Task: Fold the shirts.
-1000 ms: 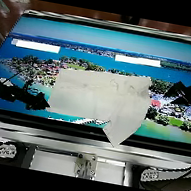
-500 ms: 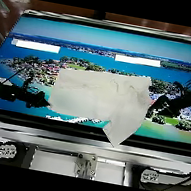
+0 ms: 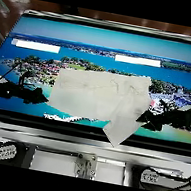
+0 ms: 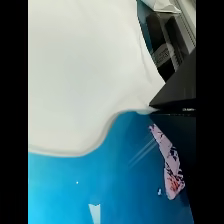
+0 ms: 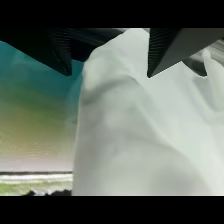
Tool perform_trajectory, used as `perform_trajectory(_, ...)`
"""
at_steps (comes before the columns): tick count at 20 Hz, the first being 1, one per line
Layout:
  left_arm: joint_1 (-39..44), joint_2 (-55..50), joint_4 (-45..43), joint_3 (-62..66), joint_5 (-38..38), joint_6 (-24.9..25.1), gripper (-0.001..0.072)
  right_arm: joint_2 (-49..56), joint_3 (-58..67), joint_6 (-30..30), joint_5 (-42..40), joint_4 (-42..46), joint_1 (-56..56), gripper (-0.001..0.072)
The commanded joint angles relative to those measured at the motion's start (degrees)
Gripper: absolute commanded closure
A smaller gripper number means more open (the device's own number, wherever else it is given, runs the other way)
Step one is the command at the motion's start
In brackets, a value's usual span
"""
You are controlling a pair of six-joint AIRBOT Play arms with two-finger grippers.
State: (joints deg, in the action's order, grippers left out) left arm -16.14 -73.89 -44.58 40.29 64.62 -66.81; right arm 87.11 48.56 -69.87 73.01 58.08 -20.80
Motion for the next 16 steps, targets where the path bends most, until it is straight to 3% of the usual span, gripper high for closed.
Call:
perform_trajectory(1, -0.02, 0.52, 0.04, 2.67, 0.59, -0.96, 0.0671, 0.13, -1.77, 0.02, -7.98, -2.34, 3.04, 0.0347)
perform_trajectory(2, -0.02, 0.52, 0.02, 4.09, 0.59, -1.25, 0.0671, 0.09, -1.46, 0.09, -7.89, -2.75, 4.31, 0.0597)
perform_trajectory(3, -0.02, 0.55, -0.2, 6.08, 0.59, -2.14, 0.0672, -0.46, -0.33, 0.76, -6.64, -2.6, 5.29, 0.0645)
perform_trajectory(6, 0.0, 2.84, -4.11, 14.82, 1.84, -3.54, 0.0673, -7.67, 6.95, 8.35, -2.56, -2.49, 6.6, 0.0645)
perform_trajectory(8, 0.07, 7.93, -4.92, 24.26, 2.25, -3.15, 0.0673, -16.06, 16.55, 10.12, -2.75, -2.62, 6.62, 0.0646)
perform_trajectory(12, 0.11, 21.0, -4.96, 50.58, -1.05, -2.1, 0.0671, -32.96, 42.47, 12.74, -15.65, -0.48, 6.62, 0.0645)
perform_trajectory(14, 0.09, 26.18, -5.09, 60.94, -4.22, -0.72, 0.0671, -38.16, 53.88, 11.15, -19.8, 4.59, 6.58, 0.0645)
perform_trajectory(16, 0.09, 30.56, -6.1, 67.89, -7.43, -1.99, 0.0671, -41.88, 62.31, 6.67, -18.32, 10.4, 6.58, 0.0646)
